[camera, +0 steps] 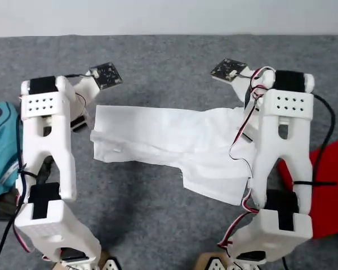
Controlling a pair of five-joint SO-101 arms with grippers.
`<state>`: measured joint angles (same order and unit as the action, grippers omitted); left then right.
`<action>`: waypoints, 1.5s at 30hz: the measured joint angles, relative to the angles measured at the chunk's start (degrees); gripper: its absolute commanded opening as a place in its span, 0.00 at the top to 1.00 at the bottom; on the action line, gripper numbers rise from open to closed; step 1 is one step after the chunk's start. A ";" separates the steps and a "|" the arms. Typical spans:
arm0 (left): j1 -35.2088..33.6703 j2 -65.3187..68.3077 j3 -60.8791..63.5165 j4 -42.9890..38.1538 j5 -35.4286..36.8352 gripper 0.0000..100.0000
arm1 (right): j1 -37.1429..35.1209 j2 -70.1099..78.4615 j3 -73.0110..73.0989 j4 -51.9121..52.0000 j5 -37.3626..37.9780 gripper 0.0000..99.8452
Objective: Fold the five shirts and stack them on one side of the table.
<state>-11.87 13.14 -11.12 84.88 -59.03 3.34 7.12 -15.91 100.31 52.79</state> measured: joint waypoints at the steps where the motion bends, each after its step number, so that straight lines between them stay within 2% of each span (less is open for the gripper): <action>1: 0.00 0.00 -0.62 0.00 0.09 0.90 | -0.35 0.00 0.00 -0.18 0.00 0.73; 7: 0.26 0.00 -1.05 0.00 0.00 0.99 | -1.49 3.25 0.00 -4.75 -1.85 0.73; 15: 1.41 6.24 6.51 -6.07 0.62 1.00 | -3.52 12.84 0.00 -14.24 -7.12 0.73; 22: 3.43 14.86 6.51 -21.54 13.27 1.00 | -3.60 22.51 0.00 -27.08 -10.90 0.73; 26: 5.19 18.73 5.10 -25.67 17.58 1.00 | -3.60 25.41 0.00 -32.97 -11.16 0.73; 37: 5.54 25.49 -8.26 -26.20 24.88 1.00 | -3.69 26.81 0.00 -45.54 -11.08 0.73; 42: 5.45 25.49 -10.73 -26.02 25.58 1.00 | -3.69 26.81 0.00 -45.71 -11.08 0.79; 45: 5.45 23.82 -12.22 -21.10 25.58 1.00 | -3.69 26.11 -1.41 -43.25 -11.08 0.80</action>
<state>-6.42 36.97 -23.34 63.78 -33.45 -0.35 33.23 -17.32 57.05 41.71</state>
